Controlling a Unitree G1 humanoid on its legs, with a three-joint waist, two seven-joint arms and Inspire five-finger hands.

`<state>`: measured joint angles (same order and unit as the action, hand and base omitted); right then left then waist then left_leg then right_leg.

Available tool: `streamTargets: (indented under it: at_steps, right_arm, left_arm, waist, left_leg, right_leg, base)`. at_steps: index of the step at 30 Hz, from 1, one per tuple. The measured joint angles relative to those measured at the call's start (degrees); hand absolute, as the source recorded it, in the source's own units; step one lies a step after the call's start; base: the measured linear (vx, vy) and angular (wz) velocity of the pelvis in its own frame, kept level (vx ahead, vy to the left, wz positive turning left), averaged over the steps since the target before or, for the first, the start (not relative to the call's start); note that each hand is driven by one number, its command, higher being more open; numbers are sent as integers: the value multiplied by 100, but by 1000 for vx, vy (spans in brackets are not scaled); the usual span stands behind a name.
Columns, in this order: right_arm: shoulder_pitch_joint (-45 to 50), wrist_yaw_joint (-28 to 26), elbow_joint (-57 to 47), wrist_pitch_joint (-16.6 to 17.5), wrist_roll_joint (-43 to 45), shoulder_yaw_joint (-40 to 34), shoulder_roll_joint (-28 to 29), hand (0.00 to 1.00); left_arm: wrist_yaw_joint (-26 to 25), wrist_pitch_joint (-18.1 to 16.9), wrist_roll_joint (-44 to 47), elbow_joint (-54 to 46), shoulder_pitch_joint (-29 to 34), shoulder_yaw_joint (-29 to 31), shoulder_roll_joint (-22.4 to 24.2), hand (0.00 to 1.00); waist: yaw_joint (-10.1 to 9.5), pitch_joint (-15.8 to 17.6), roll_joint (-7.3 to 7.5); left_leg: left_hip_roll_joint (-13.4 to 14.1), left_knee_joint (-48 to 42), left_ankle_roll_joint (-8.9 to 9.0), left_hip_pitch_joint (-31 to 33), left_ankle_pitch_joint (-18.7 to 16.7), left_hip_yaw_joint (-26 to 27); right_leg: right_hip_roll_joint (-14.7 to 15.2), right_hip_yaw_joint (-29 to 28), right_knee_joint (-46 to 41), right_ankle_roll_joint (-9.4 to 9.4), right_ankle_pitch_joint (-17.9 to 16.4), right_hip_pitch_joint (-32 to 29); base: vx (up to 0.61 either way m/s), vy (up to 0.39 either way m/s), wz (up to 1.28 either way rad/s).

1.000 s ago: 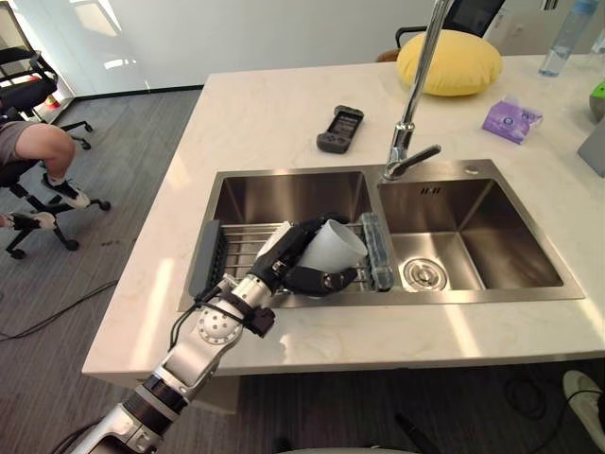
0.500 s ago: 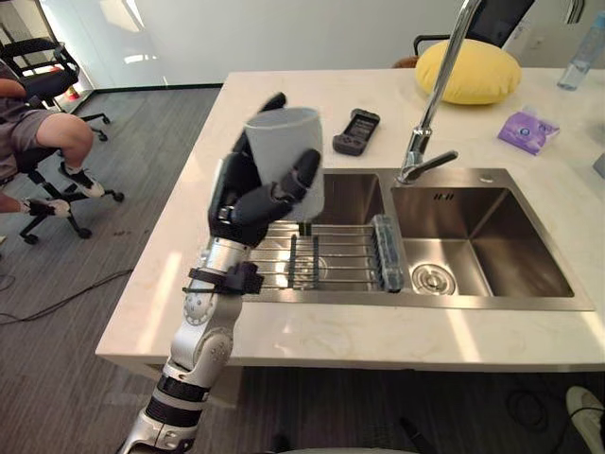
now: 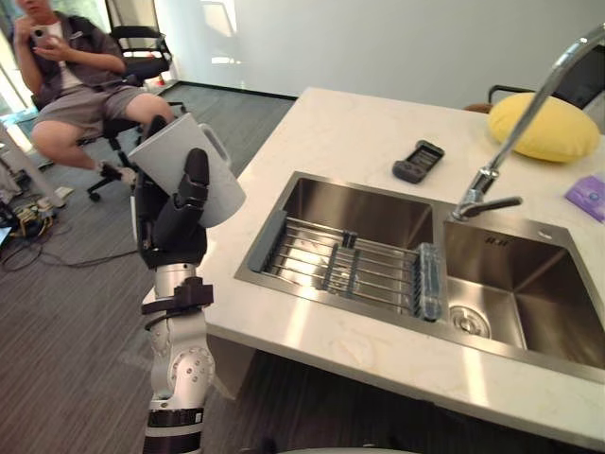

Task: Walk over to the sink, pick up the cup, carry it to the dishwasher, place the cup inside the dishwasher, then close the dishwasher door

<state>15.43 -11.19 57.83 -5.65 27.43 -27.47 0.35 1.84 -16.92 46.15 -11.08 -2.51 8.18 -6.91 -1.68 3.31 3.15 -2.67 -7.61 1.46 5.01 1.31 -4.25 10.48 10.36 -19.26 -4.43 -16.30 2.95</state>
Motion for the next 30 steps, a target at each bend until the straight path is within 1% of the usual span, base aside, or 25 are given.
streamTargets:
  at_steps: [1,3,5,7,8,10,11,12,13,14,15,16,17,18,19,20,21,22,23,24,25,26,27,29,30]
  right_arm:
    - [-77,4,9,-74,-35,74,-146,100]
    - [-139,0,8,-162,-33,97,-275,100]
    - [-129,2,-4,-190,-3,163,-332,100]
    - [-135,7,-1,-271,23,351,-485,100]
    - [-138,8,-1,-291,17,367,-515,100]
    - [-129,12,-7,-305,0,420,-623,100]
    - [-139,16,-5,-302,-4,412,-704,100]
    - [-127,23,-7,-284,-5,366,-724,100]
    - [-131,17,-5,-278,-1,305,-727,100]
    - [-133,-18,34,-237,17,278,-669,100]
    - [-112,-68,140,-205,13,117,-661,100]
    - [-174,-62,281,-175,13,-84,-664,100]
    - [-146,-19,333,-93,12,-265,-661,100]
    - [-121,-22,375,-73,17,-442,-703,100]
    - [-81,-22,379,-65,16,-510,-743,100]
    - [5,-24,390,-27,16,-628,-826,100]
    - [-29,-15,477,7,8,-770,-875,100]
    - [-38,25,540,62,-9,-884,-867,100]
    - [-14,24,581,106,-21,-928,-838,100]
    - [-42,7,620,170,-69,-1052,-753,100]
    - [-139,-56,591,179,-81,-1030,-669,100]
    - [-181,-90,574,174,-87,-997,-634,100]
    - [-181,-89,571,187,-251,-928,-562,100]
    - [-167,-39,471,187,-522,-898,-561,100]
    - [-114,-25,358,176,-592,-802,-547,100]
  left_arm:
    - [-9,0,11,130,60,96,5,0]
    - [125,-5,86,158,287,217,-80,0]
    - [293,-6,140,160,335,333,-202,0]
    - [466,-16,231,109,336,616,-495,0]
    - [479,-16,235,72,338,702,-535,0]
    - [522,-23,262,-137,352,959,-554,0]
    - [586,-27,284,-260,370,1080,-571,0]
    - [656,-26,346,-264,369,1097,-614,0]
    - [677,-26,351,-266,371,1116,-618,0]
    - [731,-25,430,-263,344,1152,-543,0]
    - [783,8,462,-227,344,1148,-364,0]
    - [799,11,487,-196,399,1164,-290,0]
    - [827,11,520,-49,419,1186,-318,0]
    - [838,10,539,90,417,1209,-351,0]
    - [846,8,564,156,414,1210,-359,0]
    - [903,6,563,211,406,1200,-353,0]
    - [968,2,560,244,385,1192,-358,0]
    - [973,-4,541,350,335,1173,-405,0]
    - [970,-15,506,426,289,1163,-411,0]
    - [939,-82,440,508,260,1218,-411,0]
    - [867,-108,437,539,241,1422,-413,0]
    - [824,-109,435,555,207,1484,-441,0]
    - [742,-48,306,562,216,1443,-423,0]
    - [675,191,101,402,361,1416,-423,0]
    - [677,386,-15,219,474,1391,-423,0]
  waist:
    - [-45,88,-143]
    - [-120,155,-330]
    - [-212,175,-331]
    - [-231,174,-313]
    - [-237,169,-302]
    - [-244,86,-436]
    - [-241,64,-506]
    - [-234,76,-560]
    - [-232,78,-585]
    - [-185,22,-600]
    - [-48,-77,-697]
    - [-89,-56,-721]
    - [-158,-55,-688]
    - [-141,-34,-602]
    - [-99,-44,-613]
    - [-41,-108,-713]
    - [-39,-127,-753]
    - [-20,-135,-764]
    - [5,-125,-757]
    - [41,-95,-805]
    - [76,-93,-751]
    - [109,-56,-684]
    - [112,-57,-706]
    - [3,36,-677]
    - [-54,70,-649]
  left_leg:
    - [0,-122,14,35,3,-5]
    - [102,-20,123,57,13,59]
    - [329,-16,124,137,-41,527]
    - [577,-232,112,241,-51,1102]
    - [638,-295,110,240,-52,1236]
    - [899,-552,-72,219,26,1594]
    - [848,-595,1,272,23,1677]
    - [709,-719,-173,451,137,1783]
    - [642,-729,-282,562,217,1749]
    - [357,2,-158,646,658,1236]
    - [295,523,-169,555,760,1211]
    - [442,144,-542,549,246,1837]
    - [664,-477,-569,454,-28,2687]
    - [892,-731,-516,292,-70,3206]
    - [1073,-753,-486,142,-19,3468]
    - [1383,-531,-258,-116,409,3683]
    - [1248,-406,-155,-95,480,3568]
    - [1107,-383,-164,-66,475,3657]
    - [1058,-349,-166,-74,475,3648]
    - [1055,-193,-202,-80,450,3565]
    - [1024,184,-175,-140,452,3425]
    - [969,369,-143,-201,467,3414]
    - [931,730,64,-304,454,3355]
    - [772,1053,81,-523,527,3212]
    - [611,1143,49,-601,531,3084]
  right_leg:
    - [-35,145,158,-51,-30,186]
    - [-58,453,100,26,-75,244]
    - [-40,655,82,58,-66,235]
    - [133,1001,62,29,-27,216]
    - [189,1059,58,4,-13,209]
    - [323,1282,-50,-66,30,198]
    - [382,1420,-202,-68,31,158]
    - [456,1555,-246,91,41,140]
    - [385,1534,-237,234,-4,115]
    - [-76,1544,121,517,-56,-45]
    - [-49,1904,289,419,60,-4]
    - [83,2212,213,364,95,-12]
    - [481,2581,17,364,95,25]
    - [785,2839,-78,360,98,127]
    - [943,3014,-147,348,106,199]
    - [1113,3365,-334,342,102,328]
    - [1285,3472,-413,315,143,353]
    - [1381,3665,-410,362,354,537]
    - [1422,3751,-506,382,437,586]
    - [1322,3692,-471,127,308,556]
    - [889,3620,437,-5,418,560]
    - [765,3616,703,-57,722,575]
    - [711,3677,745,-215,856,710]
    - [788,3702,629,-214,857,856]
    - [889,3700,504,-212,862,958]
  base:
    - [-133,-63,70]
    - [-206,-52,72]
    - [-188,-65,67]
    - [-52,-9,75]
    - [-5,68,66]
    - [45,118,64]
    - [39,176,98]
    - [2,172,112]
    - [-108,95,177]
    - [-148,8,218]
    - [-127,22,241]
    - [-39,68,208]
    - [66,114,169]
    - [92,100,155]
    - [131,131,170]
    - [107,213,155]
    - [120,309,169]
    - [84,284,121]
    - [74,249,119]
    - [5,126,94]
    - [-17,68,79]
    - [-33,53,79]
    - [7,95,68]
    - [17,105,54]
    - [22,107,73]
